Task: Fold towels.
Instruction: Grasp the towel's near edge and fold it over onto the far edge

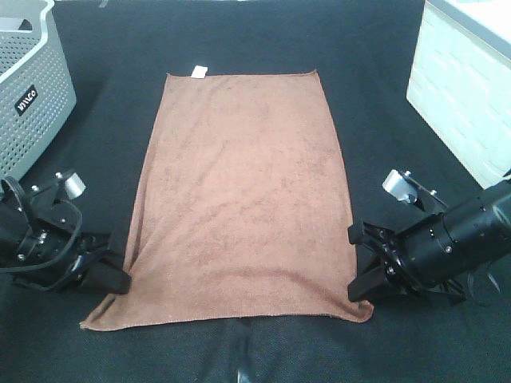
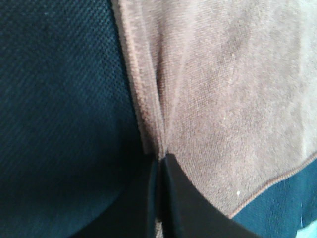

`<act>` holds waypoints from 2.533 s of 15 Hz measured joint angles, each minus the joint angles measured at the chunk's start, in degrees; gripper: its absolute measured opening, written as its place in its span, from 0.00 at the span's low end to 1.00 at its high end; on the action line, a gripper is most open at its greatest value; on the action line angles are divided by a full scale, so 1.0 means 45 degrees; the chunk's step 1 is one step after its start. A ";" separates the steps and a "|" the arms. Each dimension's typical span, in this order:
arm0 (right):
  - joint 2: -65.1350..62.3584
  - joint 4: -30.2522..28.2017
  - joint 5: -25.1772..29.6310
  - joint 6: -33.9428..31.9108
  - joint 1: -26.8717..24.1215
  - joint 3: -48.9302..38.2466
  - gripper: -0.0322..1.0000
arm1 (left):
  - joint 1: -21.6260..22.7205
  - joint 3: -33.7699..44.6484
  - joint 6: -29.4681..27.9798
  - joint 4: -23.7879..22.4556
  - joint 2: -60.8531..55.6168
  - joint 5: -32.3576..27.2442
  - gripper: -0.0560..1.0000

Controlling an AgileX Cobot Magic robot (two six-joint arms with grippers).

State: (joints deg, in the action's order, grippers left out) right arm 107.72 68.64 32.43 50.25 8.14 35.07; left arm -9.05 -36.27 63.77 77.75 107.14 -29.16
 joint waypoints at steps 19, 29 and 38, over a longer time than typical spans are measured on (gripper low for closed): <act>-0.4240 -0.3209 0.1057 -0.2916 0.0013 0.1006 0.03 | 0.0000 0.0216 -0.3005 -0.2954 -0.3641 0.0242 0.06; 0.2254 -0.6825 0.2063 -0.6150 0.0013 1.1879 0.03 | 0.0000 -0.9320 -0.5831 -0.7028 0.1821 0.0216 0.06; 0.7779 -0.8009 0.1986 -0.6341 0.0013 1.9952 0.03 | 0.0000 -1.6196 -0.7296 -0.9282 0.6557 0.1566 0.06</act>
State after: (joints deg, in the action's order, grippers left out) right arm 142.72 32.60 41.37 21.72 8.19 124.85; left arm -9.05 -109.15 30.94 35.98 136.65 -22.12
